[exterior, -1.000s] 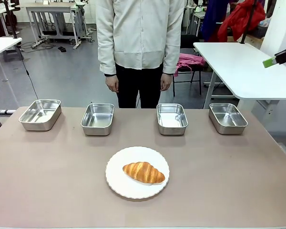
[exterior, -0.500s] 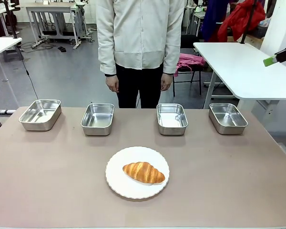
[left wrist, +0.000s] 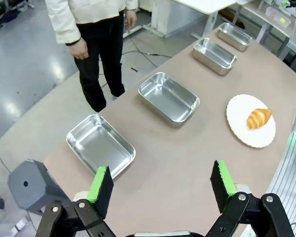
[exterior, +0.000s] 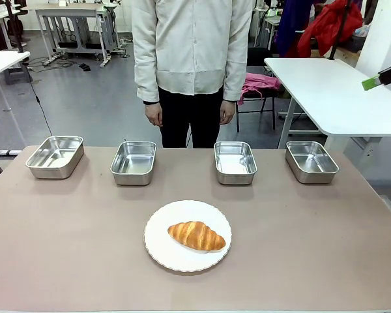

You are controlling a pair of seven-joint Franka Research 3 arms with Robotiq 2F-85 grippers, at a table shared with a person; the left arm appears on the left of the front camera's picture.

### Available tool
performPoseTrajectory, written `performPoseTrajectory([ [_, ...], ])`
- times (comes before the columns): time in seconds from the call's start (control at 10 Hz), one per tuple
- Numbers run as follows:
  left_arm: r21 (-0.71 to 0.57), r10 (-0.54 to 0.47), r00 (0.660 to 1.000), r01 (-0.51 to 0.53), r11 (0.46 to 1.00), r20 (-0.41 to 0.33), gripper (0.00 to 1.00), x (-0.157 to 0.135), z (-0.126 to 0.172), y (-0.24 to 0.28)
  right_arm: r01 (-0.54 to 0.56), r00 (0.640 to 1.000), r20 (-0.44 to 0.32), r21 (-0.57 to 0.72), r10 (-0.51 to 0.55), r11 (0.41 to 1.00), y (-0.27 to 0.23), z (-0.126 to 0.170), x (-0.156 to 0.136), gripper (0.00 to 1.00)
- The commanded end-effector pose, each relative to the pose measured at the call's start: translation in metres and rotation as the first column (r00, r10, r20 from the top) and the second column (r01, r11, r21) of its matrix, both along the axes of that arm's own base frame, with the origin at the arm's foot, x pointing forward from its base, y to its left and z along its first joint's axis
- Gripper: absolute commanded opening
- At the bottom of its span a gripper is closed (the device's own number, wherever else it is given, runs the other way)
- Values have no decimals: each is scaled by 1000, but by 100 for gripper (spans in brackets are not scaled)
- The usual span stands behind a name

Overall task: Place the bread in the container.
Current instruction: Place the Butter Roll into the Airtight Container indicated by the human.

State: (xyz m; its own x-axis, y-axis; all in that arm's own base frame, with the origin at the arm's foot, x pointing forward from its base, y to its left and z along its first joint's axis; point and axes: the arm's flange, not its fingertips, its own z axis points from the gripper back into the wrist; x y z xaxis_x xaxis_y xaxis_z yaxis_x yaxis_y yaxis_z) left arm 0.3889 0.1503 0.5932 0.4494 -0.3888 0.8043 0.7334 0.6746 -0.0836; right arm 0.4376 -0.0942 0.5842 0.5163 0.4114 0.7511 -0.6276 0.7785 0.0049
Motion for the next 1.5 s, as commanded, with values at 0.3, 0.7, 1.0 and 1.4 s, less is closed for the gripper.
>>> performPoseTrajectory([
  [0.3, 4, -9, 1000, 9, 1000, 10, 100, 0, 0, 1, -8, 1000, 9, 20, 7, 1000, 0, -1, 0, 100],
  [0.7, 4, -9, 1000, 9, 1000, 10, 100, 0, 0, 1, -8, 1000, 9, 20, 7, 1000, 0, -1, 0, 100],
  [1.0, 4, -9, 1000, 9, 1000, 10, 100, 0, 0, 1, -8, 1000, 9, 20, 7, 1000, 0, -1, 0, 100],
  [1.4, 4, -9, 1000, 9, 1000, 10, 100, 0, 0, 1, -8, 1000, 9, 20, 7, 1000, 0, -1, 0, 100],
])
